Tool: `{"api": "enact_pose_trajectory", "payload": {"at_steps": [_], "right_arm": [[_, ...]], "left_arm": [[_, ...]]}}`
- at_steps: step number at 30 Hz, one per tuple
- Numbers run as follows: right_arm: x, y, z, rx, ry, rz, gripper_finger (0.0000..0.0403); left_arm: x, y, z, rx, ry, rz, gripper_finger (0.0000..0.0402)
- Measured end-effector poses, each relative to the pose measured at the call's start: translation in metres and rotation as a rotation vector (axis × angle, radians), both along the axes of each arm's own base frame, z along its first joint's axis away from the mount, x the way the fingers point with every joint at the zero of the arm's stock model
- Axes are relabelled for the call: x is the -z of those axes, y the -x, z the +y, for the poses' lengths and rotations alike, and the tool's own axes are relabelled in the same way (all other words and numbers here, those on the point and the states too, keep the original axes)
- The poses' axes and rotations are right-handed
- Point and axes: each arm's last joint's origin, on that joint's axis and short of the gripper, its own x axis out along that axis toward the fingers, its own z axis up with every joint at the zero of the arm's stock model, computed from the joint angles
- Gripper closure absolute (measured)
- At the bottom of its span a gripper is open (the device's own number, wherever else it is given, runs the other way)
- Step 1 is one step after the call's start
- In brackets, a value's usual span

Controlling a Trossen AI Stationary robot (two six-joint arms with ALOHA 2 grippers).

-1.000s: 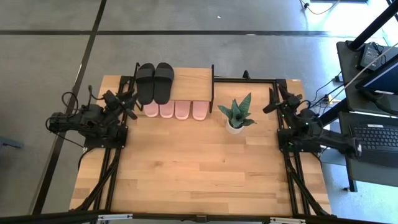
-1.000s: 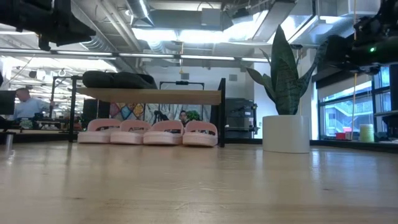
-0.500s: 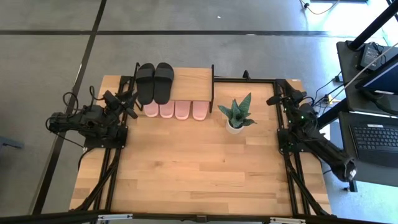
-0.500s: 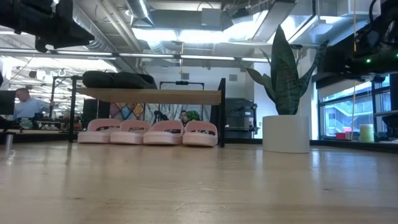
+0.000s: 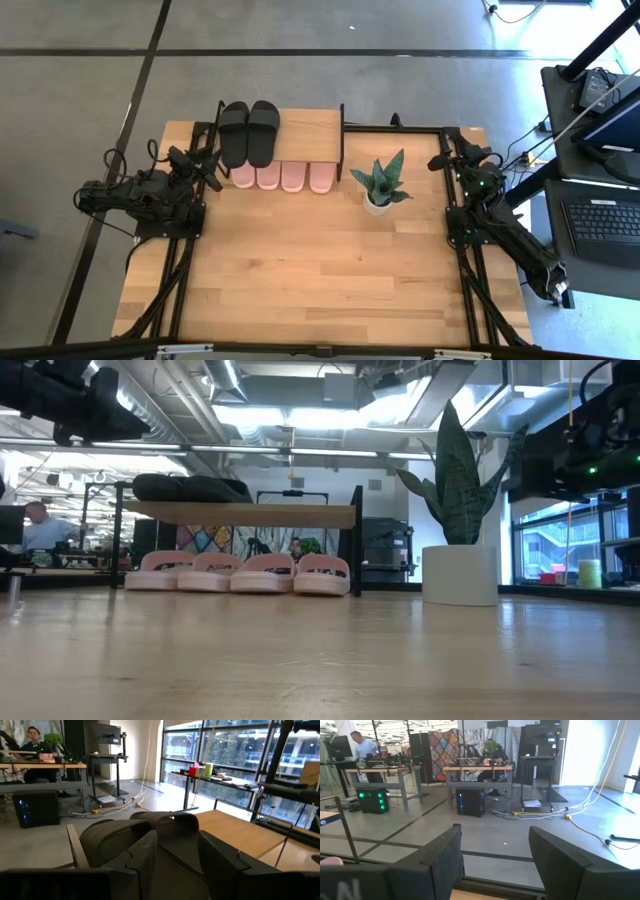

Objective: Pick and place slides into the shelf
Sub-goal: Return to Home Position

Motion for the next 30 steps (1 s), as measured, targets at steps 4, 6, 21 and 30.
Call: {"api": "enact_pose_trajectory", "payload": {"at_steps": [4,6,21,30], "right_arm": [[0.001,0.0,-0.001,0.008,-0.012,0.002,0.0169],[0.001,0.0,-0.001,0.008,-0.016,0.006,0.0169],[0.001,0.0,-0.001,-0.005,-0.075,-0.225,0.0169],[0.001,0.0,-0.001,-0.005,-0.075,-0.224,0.0169]], "left_arm": [[0.003,0.0,0.0,0.004,-0.002,0.038,0.0267],[0.004,-0.001,-0.001,0.036,0.007,0.034,0.0267],[0.018,-0.013,0.021,-0.256,-0.118,0.046,0.0267],[0.012,0.005,0.041,-0.555,-0.181,0.064,0.0267]]}}
